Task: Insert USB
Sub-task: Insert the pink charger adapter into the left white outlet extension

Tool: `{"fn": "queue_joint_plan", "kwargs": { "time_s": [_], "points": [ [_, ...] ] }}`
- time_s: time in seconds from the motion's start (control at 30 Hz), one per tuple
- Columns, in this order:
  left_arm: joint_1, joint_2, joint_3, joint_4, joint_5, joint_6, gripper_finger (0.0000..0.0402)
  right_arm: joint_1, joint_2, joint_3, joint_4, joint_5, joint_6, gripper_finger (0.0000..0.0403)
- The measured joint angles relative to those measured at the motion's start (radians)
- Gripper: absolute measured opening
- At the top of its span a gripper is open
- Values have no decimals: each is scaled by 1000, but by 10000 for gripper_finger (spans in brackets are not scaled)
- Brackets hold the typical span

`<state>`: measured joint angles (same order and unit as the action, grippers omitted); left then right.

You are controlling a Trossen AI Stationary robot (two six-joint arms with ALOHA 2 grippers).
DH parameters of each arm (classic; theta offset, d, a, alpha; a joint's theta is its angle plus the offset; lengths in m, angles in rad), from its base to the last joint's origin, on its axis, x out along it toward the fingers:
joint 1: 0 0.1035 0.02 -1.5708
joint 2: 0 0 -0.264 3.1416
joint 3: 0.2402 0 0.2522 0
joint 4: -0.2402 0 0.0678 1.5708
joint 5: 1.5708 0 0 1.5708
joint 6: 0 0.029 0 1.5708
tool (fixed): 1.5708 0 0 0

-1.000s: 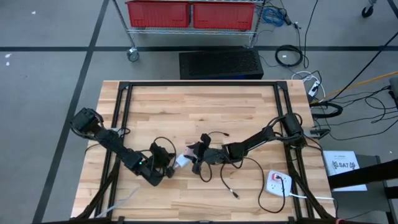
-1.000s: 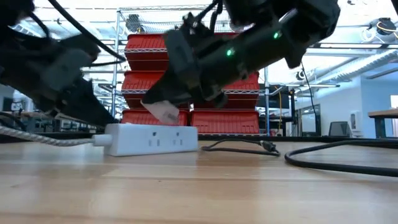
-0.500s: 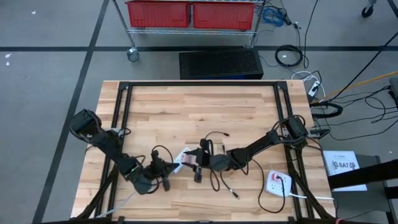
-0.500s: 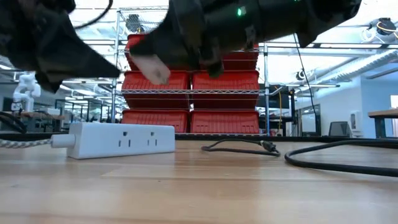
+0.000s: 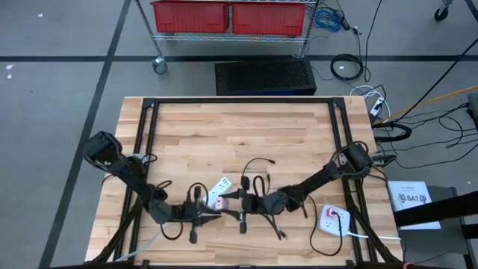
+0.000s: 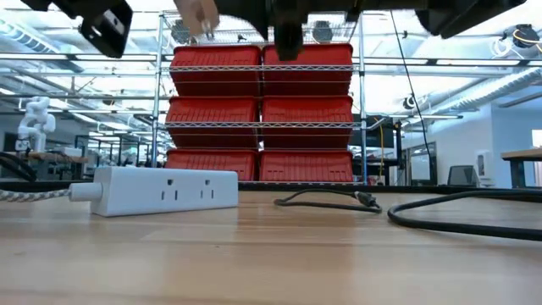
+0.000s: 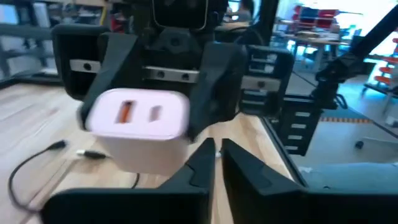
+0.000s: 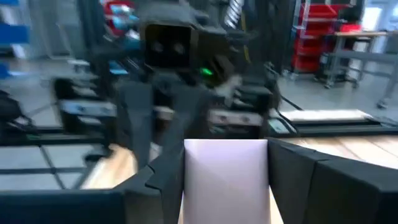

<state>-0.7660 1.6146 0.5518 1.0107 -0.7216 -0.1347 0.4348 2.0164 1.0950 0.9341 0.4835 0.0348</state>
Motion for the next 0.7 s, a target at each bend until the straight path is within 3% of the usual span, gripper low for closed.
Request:
{"fn": "queue_joint_plan", "kwargs": {
  "time_s": [0.23, 0.43, 0.57, 0.7],
  "points": [
    [17, 0, 5, 7, 30, 47, 106, 19, -57, 1, 23, -18, -12, 159],
    [21, 1, 5, 129, -33, 167, 169, 34, -102, 2, 22, -19, -57, 159],
    [24, 1, 5, 249, -35, 266, 193, 33, -105, 2, 21, -18, -71, 159],
    [47, 2, 8, 259, 0, 259, 204, 33, -107, 2, 29, -11, -74, 159]
  ]
}}
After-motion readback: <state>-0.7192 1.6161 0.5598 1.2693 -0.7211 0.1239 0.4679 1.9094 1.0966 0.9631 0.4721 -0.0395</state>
